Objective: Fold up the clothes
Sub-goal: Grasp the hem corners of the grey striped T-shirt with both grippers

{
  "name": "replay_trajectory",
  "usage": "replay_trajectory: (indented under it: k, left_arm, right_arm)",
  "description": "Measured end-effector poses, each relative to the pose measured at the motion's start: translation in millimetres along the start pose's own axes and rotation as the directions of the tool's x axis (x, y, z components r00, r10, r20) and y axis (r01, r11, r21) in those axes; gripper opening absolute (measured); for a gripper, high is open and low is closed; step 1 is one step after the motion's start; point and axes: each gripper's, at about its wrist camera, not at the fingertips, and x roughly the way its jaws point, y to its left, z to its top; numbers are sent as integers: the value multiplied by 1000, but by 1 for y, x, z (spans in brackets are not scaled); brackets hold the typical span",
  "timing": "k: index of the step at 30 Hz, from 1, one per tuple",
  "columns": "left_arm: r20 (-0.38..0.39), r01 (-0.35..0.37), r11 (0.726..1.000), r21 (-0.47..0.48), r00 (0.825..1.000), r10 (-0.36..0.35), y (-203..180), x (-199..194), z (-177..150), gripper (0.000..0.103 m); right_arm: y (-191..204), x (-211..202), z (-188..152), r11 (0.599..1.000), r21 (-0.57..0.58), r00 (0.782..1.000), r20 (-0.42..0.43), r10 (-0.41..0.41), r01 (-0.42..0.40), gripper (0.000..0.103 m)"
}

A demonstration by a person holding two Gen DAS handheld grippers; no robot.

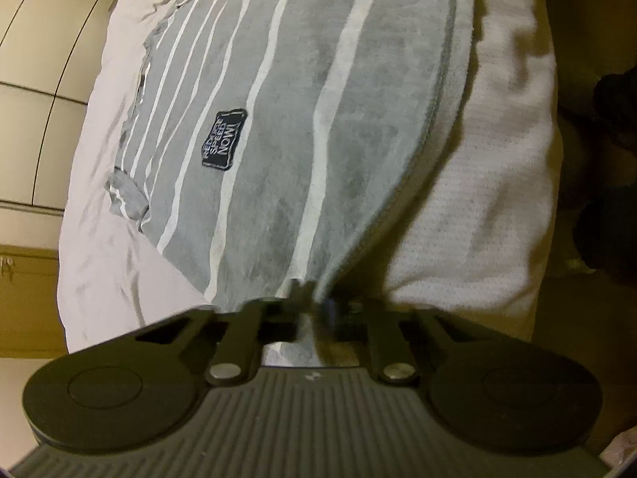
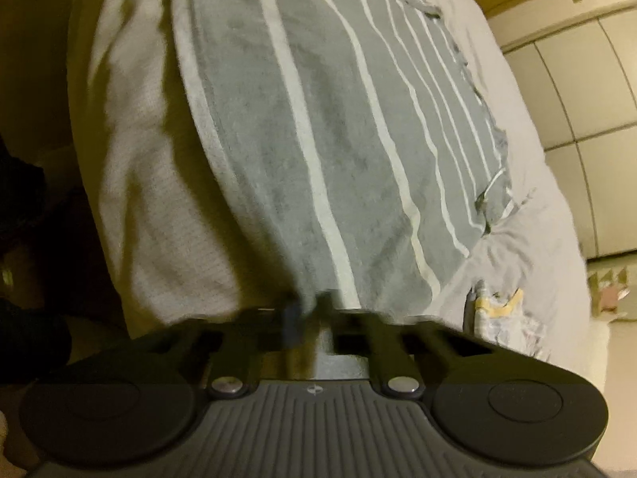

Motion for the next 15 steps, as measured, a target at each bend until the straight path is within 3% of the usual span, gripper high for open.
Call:
replay_trajectory:
  k: [5,15]
  left_arm:
    - [39,6,998,-63,999,-4,27,-22,-2,1]
    - [100,100,995,7,990,-100,23,-82,-6,0]
  right_arm:
    - [-27,-26,3,997,74,1000,17,-5,3,0]
    - [-37,-79,-3,993,47,994,34,105,-106,0]
